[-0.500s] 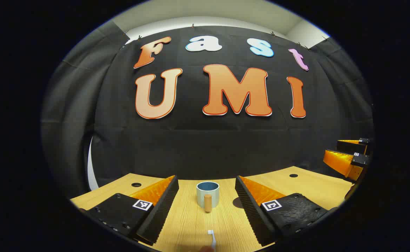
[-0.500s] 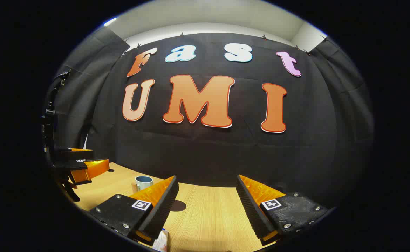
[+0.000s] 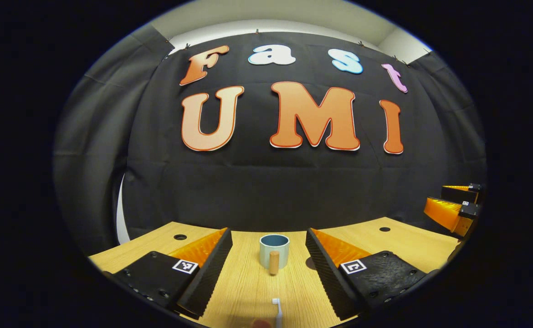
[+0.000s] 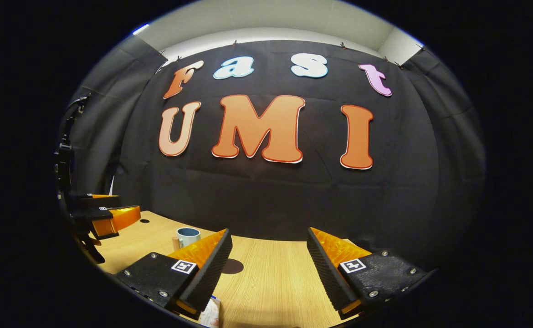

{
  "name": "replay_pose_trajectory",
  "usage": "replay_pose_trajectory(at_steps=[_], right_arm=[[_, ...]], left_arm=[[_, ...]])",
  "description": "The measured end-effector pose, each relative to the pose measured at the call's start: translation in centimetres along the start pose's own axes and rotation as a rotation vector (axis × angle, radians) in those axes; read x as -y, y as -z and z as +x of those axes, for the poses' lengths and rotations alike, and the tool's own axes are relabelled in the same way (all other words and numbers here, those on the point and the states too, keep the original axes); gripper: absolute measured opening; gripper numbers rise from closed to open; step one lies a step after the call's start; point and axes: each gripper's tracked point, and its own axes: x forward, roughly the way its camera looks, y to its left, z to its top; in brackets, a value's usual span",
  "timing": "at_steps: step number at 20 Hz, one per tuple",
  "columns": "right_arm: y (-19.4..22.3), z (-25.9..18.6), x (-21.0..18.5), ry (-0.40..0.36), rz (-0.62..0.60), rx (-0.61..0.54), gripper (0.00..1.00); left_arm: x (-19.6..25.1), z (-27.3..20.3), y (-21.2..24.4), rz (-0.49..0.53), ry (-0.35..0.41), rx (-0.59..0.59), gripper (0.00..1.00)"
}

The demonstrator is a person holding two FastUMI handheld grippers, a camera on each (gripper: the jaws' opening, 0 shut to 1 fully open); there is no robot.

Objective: Put the toothbrush and toothpaste on the desktop into the cup, then pick up the cup and place it on the coaster on the desktop.

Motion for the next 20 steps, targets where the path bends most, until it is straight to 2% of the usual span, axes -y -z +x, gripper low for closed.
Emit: replay_pose_trajectory(at_steps=[1,3,12,20], right_arm=[[0.1,0.0,0.0,-0.006,-0.001,0.001,0.99],[0.2,0.0,-0.2,-0.008,-0.008,-0.003,0.99],[0.8,-0.1,-0.6,-0.028,-0.004,-0.023,0.99],[2.8,-0.4,-1.1,-0.048,0.015,-0.084,0.99]], left_arm=[[0.0,0.0,0.0,-0.005,0.000,-0.001,1.00],[0.1,0.0,0.0,-0.006,0.008,-0.005,0.97],[0.5,-0.4,0.0,0.005,0.020,-0.003,0.98],[1.4,-0.8,2.3,0.015,0.054,-0.105,0.98]])
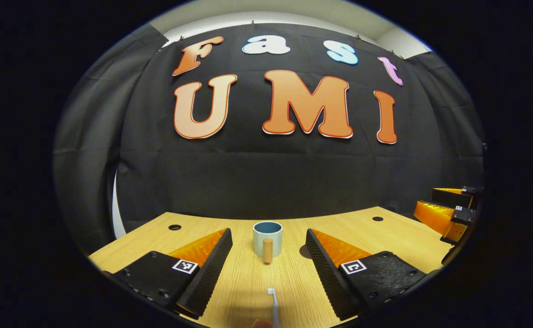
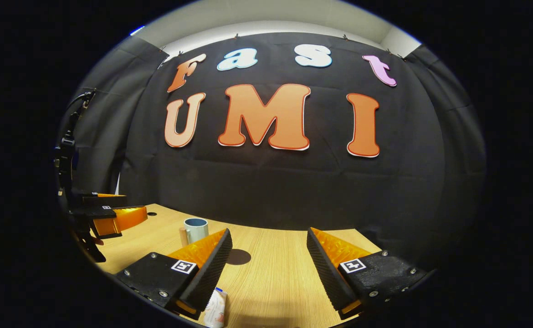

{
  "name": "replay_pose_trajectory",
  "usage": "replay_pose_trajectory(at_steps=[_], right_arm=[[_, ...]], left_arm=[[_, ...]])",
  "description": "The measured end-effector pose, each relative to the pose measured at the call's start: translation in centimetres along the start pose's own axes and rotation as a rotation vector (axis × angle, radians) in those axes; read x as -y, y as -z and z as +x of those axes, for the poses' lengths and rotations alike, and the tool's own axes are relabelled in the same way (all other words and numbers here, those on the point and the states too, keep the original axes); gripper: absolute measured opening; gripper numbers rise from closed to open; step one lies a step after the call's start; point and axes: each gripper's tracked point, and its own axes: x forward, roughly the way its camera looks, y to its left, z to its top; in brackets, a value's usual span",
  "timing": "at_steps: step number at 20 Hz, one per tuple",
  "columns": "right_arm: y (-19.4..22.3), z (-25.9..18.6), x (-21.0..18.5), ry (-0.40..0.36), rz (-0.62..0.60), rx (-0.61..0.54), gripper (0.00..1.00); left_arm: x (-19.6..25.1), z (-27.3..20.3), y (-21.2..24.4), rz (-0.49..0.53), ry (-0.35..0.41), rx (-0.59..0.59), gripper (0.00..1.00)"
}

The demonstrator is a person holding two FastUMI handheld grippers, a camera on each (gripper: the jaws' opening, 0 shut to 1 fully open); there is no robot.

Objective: Put the toothbrush and toothpaste on the desktop into the cup, then pick up the cup and place it on the coaster on the desktop.

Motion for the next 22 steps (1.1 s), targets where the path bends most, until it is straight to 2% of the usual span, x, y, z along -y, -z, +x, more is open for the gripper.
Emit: replay_pose_trajectory(at_steps=[4,11,17,22], right_arm=[[1.5,-0.2,-0.5,-0.022,0.016,-0.049,0.99],[5.9,-0.5,-2.2,-0.071,0.043,-0.184,0.99],[10.2,-0.4,-3.6,-0.114,0.030,-0.334,0.98],[13.2,-0.3,-4.7,-0.147,0.062,-0.471,0.95]], left_arm=[[0.0,-0.2,1.6,0.002,0.006,-0.063,0.98],[0.3,-0.4,7.2,-0.015,0.028,-0.251,0.98],[0.9,-0.5,11.4,-0.013,0.059,-0.413,0.98],[0.6,-0.5,14.7,-0.015,0.051,-0.532,0.98]])
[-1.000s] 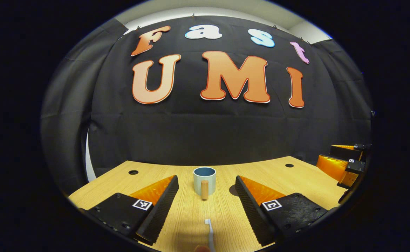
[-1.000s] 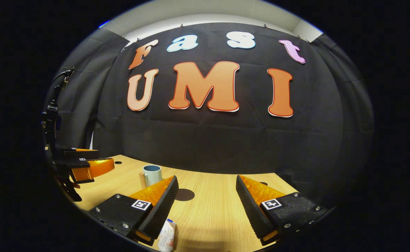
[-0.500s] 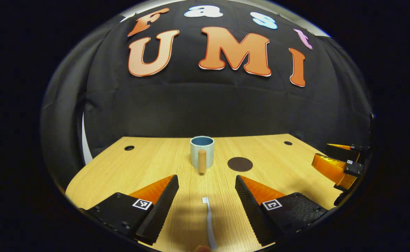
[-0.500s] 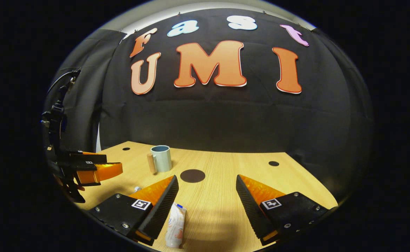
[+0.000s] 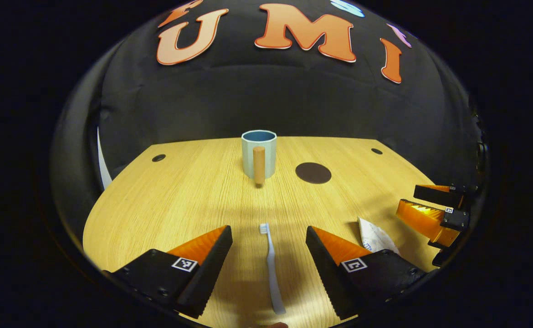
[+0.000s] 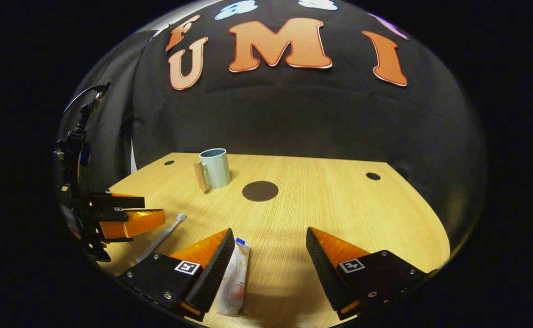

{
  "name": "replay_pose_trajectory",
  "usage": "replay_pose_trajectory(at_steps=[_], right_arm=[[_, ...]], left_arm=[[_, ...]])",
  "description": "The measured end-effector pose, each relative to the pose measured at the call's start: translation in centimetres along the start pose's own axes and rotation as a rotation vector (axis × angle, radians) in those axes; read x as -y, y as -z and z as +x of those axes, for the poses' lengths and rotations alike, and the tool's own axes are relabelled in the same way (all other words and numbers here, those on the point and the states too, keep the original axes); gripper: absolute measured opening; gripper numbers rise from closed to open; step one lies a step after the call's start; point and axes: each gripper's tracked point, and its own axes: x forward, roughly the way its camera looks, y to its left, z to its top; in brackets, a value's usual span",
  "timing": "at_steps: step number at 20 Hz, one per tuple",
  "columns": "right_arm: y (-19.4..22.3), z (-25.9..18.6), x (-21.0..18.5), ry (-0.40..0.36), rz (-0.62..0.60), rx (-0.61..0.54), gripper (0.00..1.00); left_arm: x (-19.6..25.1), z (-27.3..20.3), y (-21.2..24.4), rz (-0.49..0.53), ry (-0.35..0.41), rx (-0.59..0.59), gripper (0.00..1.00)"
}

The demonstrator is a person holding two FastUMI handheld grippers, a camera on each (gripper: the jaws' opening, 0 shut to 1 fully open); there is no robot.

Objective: Put the toothbrush and toothpaste on the desktop into the cup, then pick up the cup and place it on the coaster on the desktop.

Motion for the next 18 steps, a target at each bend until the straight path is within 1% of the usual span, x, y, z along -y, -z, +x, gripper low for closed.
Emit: replay_pose_trajectory(at_steps=[3,4,5,7,9,11,13,14,15,16,17,18], right_arm=[[1.8,0.3,-0.9,-0.023,-0.012,-0.067,0.91],[2.2,0.2,-1.1,-0.034,-0.018,-0.087,0.85],[2.7,0.2,-1.5,-0.043,-0.025,-0.105,0.88],[3.5,0.4,-1.9,-0.047,-0.039,-0.137,0.86],[4.7,0.5,-1.8,-0.035,-0.078,-0.178,0.82],[5.4,0.6,-1.8,-0.027,-0.114,-0.201,0.82],[5.7,0.7,-2.6,-0.048,-0.105,-0.211,0.83],[5.8,0.8,-2.9,-0.056,-0.097,-0.216,0.76],[6.0,0.9,-3.3,-0.069,-0.092,-0.223,0.72],[6.1,1.1,-3.7,-0.083,-0.082,-0.230,0.63],[6.3,1.1,-4.2,-0.097,-0.071,-0.238,0.59],[6.4,1.0,-4.7,-0.106,-0.060,-0.244,0.49]], left_arm=[[0.0,0.4,1.3,-0.014,0.000,-0.053,0.98],[0.0,0.5,1.5,-0.014,0.000,-0.066,0.98],[0.0,0.6,1.5,-0.009,-0.001,-0.070,0.98],[0.2,0.3,1.9,0.002,-0.009,-0.084,0.98],[0.3,0.4,2.3,0.004,-0.015,-0.101,0.98],[0.8,0.6,3.0,-0.002,-0.010,-0.117,0.98],[1.0,0.7,4.0,-0.009,-0.010,-0.139,0.98],[1.2,0.6,4.3,-0.014,-0.009,-0.148,0.98],[1.4,0.5,4.5,-0.016,-0.006,-0.153,0.98],[1.5,0.5,4.6,-0.020,-0.005,-0.156,0.98],[1.6,0.6,4.8,-0.027,-0.001,-0.164,0.97],[1.7,0.6,5.2,-0.037,0.000,-0.174,0.87]])
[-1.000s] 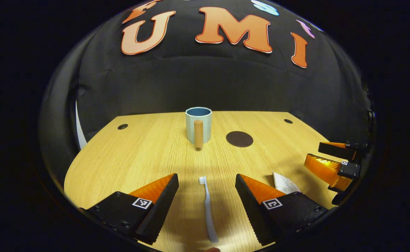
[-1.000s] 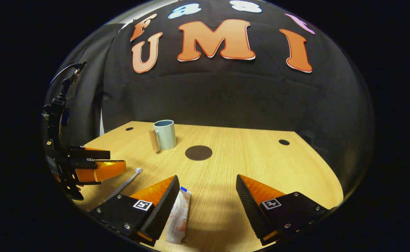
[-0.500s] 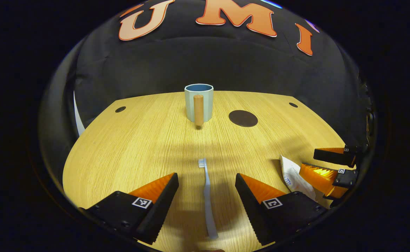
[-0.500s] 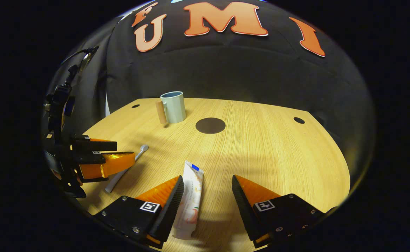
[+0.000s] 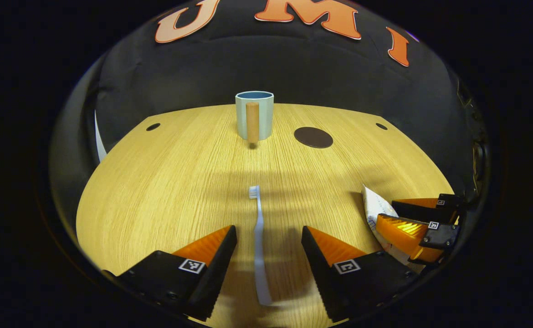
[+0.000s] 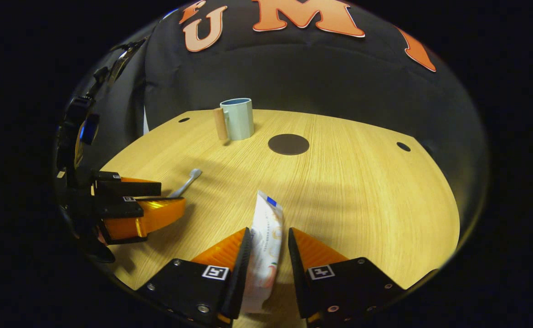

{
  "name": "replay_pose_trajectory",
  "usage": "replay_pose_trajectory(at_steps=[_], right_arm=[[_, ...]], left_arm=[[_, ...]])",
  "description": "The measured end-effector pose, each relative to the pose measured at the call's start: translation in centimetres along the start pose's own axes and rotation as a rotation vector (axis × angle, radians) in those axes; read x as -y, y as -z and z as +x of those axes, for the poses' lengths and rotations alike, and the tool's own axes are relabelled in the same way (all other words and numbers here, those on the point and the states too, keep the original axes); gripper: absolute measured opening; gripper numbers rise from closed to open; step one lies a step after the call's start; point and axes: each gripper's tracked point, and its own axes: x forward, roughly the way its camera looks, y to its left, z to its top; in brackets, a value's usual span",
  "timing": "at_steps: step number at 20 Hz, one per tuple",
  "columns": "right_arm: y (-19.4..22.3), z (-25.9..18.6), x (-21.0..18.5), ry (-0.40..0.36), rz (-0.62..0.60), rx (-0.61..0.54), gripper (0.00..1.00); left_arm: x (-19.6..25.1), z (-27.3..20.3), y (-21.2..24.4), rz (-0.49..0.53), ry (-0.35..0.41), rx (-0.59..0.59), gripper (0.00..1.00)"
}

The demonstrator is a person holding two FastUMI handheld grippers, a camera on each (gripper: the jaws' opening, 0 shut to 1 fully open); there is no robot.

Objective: Put the toothbrush and toothpaste on the desktop into the cup, then pick up the cup and place it on the coaster on the desktop.

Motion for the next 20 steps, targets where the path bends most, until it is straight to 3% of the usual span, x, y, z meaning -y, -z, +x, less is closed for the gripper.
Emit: replay_pose_trajectory(at_steps=[3,4,6,9,10,12,15,16,19,20], right_arm=[[-1.0,0.0,-0.6,-0.026,0.038,0.031,0.29],[-1.0,0.1,-1.2,-0.048,0.056,0.026,0.18],[-0.9,0.2,-1.7,-0.073,0.059,0.028,0.11],[-1.0,0.5,-2.3,-0.073,0.032,0.035,0.09],[-1.0,0.8,-2.0,-0.055,0.018,0.033,0.10],[0.3,1.4,-2.5,-0.042,-0.009,-0.010,0.16],[-0.3,1.4,-2.9,-0.046,-0.008,0.011,0.14],[-0.2,1.4,-2.8,-0.050,-0.001,0.009,0.12],[-0.2,1.3,-2.4,-0.037,0.002,0.013,0.12],[-0.3,1.2,-2.3,-0.033,0.001,0.018,0.12]], left_arm=[[0.2,0.0,0.7,-0.028,0.004,-0.027,0.85],[0.0,-0.2,0.7,-0.028,-0.005,-0.026,0.72],[-0.2,-0.1,0.7,-0.038,-0.008,-0.025,0.65],[-0.5,0.0,0.6,-0.039,-0.037,-0.037,0.45],[-0.2,-0.3,0.3,-0.036,-0.037,-0.035,0.34],[-0.3,0.1,0.4,-0.036,-0.034,-0.033,0.37],[-0.2,-0.4,-0.4,-0.056,-0.061,-0.026,0.39],[-0.3,-0.5,-0.1,-0.051,-0.054,-0.018,0.08],[-0.8,-0.1,0.1,-0.060,-0.053,-0.011,0.10],[-1.0,0.3,0.5,-0.055,-0.052,-0.009,0.07]])
